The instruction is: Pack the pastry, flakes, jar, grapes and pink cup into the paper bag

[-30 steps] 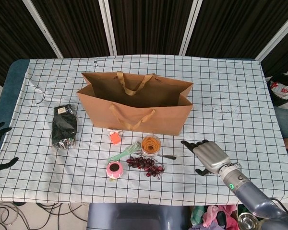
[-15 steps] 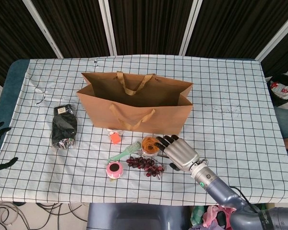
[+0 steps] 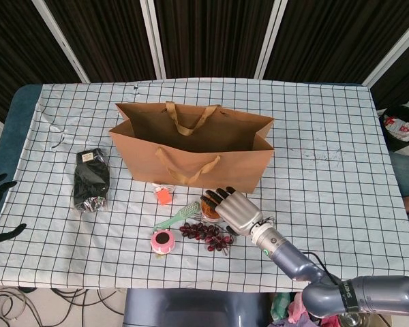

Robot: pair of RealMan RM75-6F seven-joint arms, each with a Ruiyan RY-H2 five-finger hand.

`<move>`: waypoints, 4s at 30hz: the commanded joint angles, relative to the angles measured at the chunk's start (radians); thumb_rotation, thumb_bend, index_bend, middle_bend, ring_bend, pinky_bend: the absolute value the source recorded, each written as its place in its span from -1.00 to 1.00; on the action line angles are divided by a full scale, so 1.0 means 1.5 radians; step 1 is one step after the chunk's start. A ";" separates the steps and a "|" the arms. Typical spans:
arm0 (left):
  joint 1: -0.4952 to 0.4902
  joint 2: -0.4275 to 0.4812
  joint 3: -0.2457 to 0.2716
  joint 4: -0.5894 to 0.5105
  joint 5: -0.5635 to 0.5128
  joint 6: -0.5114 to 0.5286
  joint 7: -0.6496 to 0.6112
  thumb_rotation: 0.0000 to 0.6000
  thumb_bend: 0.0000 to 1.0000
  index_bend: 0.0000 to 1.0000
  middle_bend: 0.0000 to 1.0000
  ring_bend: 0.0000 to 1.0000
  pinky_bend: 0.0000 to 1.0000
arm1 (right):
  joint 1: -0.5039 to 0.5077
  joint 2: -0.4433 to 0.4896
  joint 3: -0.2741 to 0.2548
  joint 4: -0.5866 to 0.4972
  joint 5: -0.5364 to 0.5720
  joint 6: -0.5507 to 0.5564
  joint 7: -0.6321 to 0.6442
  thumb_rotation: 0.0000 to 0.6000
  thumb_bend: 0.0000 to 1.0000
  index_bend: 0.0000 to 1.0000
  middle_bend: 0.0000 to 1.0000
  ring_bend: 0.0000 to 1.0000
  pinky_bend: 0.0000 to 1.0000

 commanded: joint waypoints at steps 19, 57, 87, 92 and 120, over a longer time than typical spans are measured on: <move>0.000 0.001 0.000 -0.001 -0.001 -0.002 0.000 1.00 -0.93 -0.60 -0.83 -0.96 -0.78 | 0.068 -0.062 -0.025 0.080 0.061 -0.005 -0.031 1.00 -0.52 -0.85 -0.84 -0.73 -0.62; -0.002 0.005 0.004 -0.003 0.000 -0.010 -0.002 1.00 -0.93 -0.60 -0.84 -0.97 -0.76 | 0.110 -0.130 -0.053 0.157 0.067 0.011 -0.048 1.00 -0.05 -0.48 -0.15 -0.13 -0.39; 0.000 0.001 0.005 -0.007 0.001 -0.006 0.012 1.00 -0.93 -0.60 -0.84 -0.97 -0.76 | -0.075 0.139 -0.081 -0.121 -0.179 0.213 0.133 1.00 -0.06 -0.42 -0.13 -0.10 -0.39; -0.001 0.000 0.009 -0.010 0.005 -0.009 0.019 1.00 -0.93 -0.60 -0.84 -0.97 -0.76 | -0.126 0.216 -0.076 -0.148 -0.218 0.280 0.183 1.00 -0.06 -0.42 -0.12 -0.10 -0.39; 0.002 0.009 0.005 -0.015 0.000 -0.007 0.005 1.00 -0.93 -0.60 -0.84 -0.97 -0.76 | -0.057 0.323 0.197 -0.074 -0.053 0.232 0.385 1.00 -0.09 -0.34 -0.13 -0.09 -0.39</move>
